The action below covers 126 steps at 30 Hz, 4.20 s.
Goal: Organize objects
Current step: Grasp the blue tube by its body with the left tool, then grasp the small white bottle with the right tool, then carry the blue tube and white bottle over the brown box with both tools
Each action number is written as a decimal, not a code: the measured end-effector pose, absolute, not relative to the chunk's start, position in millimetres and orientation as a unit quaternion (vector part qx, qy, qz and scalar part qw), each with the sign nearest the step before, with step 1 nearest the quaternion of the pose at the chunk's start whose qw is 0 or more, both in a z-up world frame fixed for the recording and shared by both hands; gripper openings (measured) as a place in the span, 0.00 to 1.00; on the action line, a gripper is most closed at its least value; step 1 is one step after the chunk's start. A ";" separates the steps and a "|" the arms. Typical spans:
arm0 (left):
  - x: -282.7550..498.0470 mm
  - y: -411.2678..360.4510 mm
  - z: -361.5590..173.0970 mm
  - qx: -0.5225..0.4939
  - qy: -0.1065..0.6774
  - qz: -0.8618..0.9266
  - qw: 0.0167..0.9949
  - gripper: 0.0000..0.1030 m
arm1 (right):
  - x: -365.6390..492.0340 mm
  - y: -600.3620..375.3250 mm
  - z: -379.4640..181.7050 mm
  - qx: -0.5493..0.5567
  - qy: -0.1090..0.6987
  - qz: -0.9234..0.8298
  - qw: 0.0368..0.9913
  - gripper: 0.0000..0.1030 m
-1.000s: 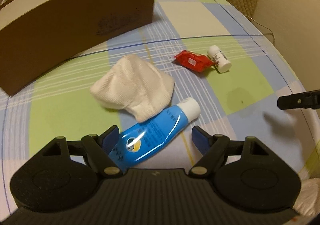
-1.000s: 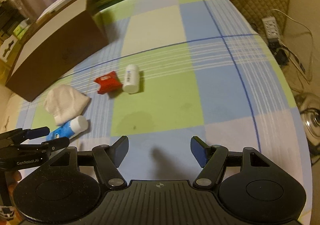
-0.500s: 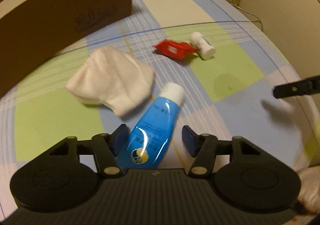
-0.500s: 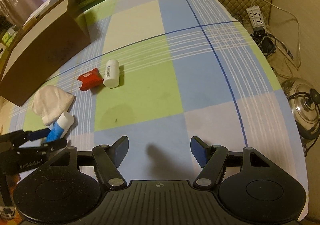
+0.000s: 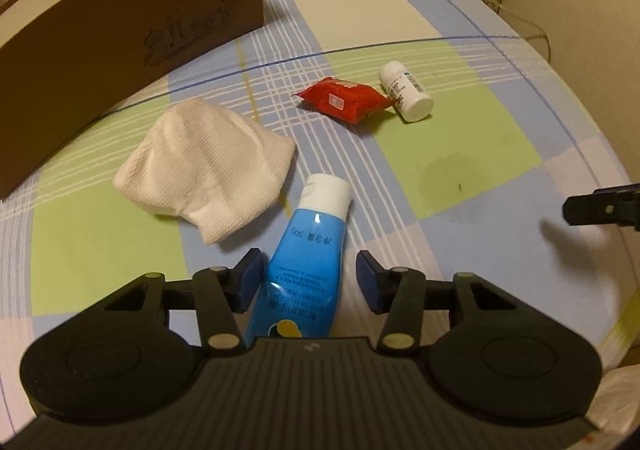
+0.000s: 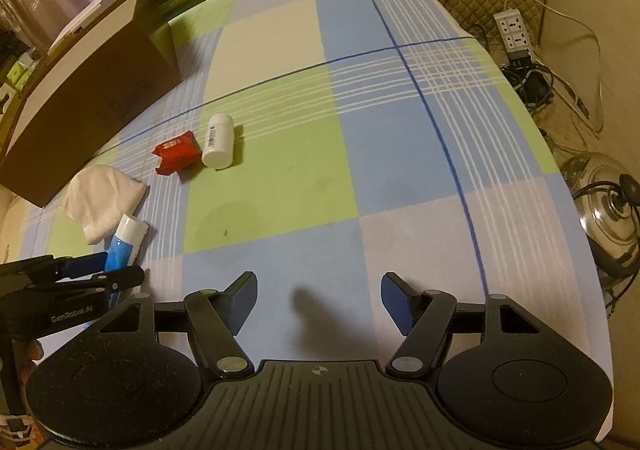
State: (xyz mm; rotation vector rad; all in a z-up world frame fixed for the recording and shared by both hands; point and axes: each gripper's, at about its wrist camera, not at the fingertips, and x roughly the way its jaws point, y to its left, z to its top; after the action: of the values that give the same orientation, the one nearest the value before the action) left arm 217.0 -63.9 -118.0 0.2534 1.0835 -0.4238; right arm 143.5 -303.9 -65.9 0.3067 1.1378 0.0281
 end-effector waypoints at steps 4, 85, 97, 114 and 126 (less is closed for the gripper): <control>217.8 -68.1 -117.4 0.120 0.507 -0.197 0.830 0.38 | 141.4 -308.6 -66.8 0.149 0.537 0.012 0.830 0.64; 286.6 95.7 -116.4 -0.002 0.511 0.038 0.859 0.26 | 299.7 -221.3 -102.9 0.012 0.506 0.140 0.851 0.23; 283.4 97.2 -92.9 -0.019 0.491 0.027 0.870 0.25 | 304.3 -218.8 -78.6 0.028 0.483 0.152 0.862 0.23; 298.3 97.1 -14.7 -0.031 0.440 0.018 0.897 0.25 | 327.1 -149.2 -18.0 0.029 0.425 0.257 0.867 0.23; 337.5 80.3 46.3 -0.029 0.380 -0.024 0.924 0.25 | 368.4 -115.5 19.3 0.024 0.373 0.282 0.884 0.23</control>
State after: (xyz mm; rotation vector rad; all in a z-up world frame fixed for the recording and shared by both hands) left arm 337.5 80.3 46.3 -0.0593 0.7807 -0.0495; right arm 368.4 -115.5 19.3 0.0498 0.7760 0.5864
